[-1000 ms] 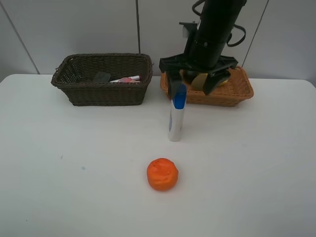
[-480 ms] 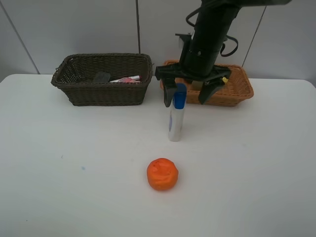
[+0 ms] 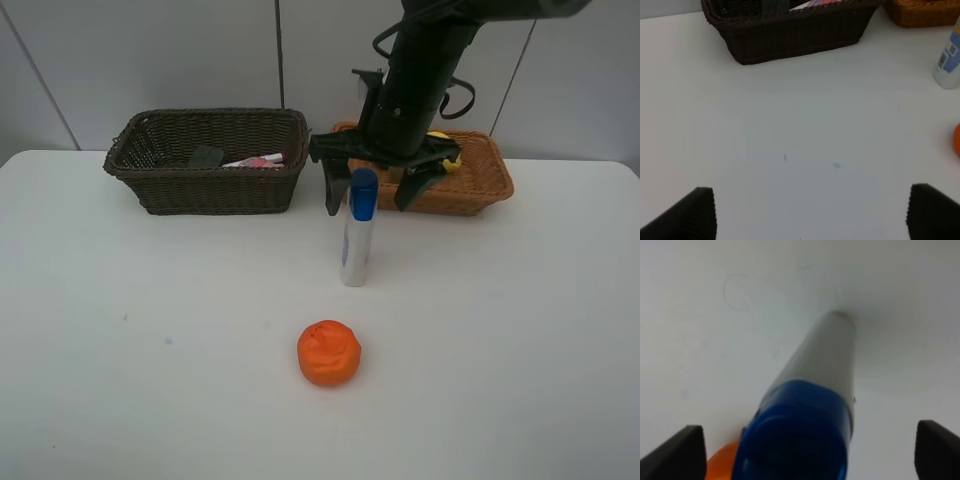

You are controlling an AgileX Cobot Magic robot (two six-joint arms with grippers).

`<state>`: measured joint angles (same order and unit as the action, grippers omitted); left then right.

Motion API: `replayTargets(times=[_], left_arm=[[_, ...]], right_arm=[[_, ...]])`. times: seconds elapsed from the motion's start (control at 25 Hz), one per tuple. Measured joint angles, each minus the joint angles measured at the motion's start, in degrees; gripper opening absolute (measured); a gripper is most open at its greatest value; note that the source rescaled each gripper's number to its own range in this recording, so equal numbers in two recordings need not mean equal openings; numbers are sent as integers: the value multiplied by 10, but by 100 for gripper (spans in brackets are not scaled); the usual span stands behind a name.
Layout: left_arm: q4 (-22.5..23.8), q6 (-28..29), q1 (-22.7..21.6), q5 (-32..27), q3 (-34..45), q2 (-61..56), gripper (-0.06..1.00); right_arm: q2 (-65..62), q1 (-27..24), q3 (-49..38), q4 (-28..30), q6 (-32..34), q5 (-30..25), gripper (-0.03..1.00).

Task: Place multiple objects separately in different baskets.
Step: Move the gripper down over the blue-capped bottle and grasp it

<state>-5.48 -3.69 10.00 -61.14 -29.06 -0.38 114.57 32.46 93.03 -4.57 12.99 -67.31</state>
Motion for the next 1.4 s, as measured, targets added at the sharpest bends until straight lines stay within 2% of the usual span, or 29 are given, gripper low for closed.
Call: replayTargets(times=[0.52,0.88,1.4], left_arm=[[0,0,0,0,0,0,100],[0,0,0,0,0,0,100],[0,0,0,0,0,0,100]], right_arm=[[3,0,0,-2,0,13,98],[16,0,0,5,0,-6,98],[50,0,0,5,0,6,98]])
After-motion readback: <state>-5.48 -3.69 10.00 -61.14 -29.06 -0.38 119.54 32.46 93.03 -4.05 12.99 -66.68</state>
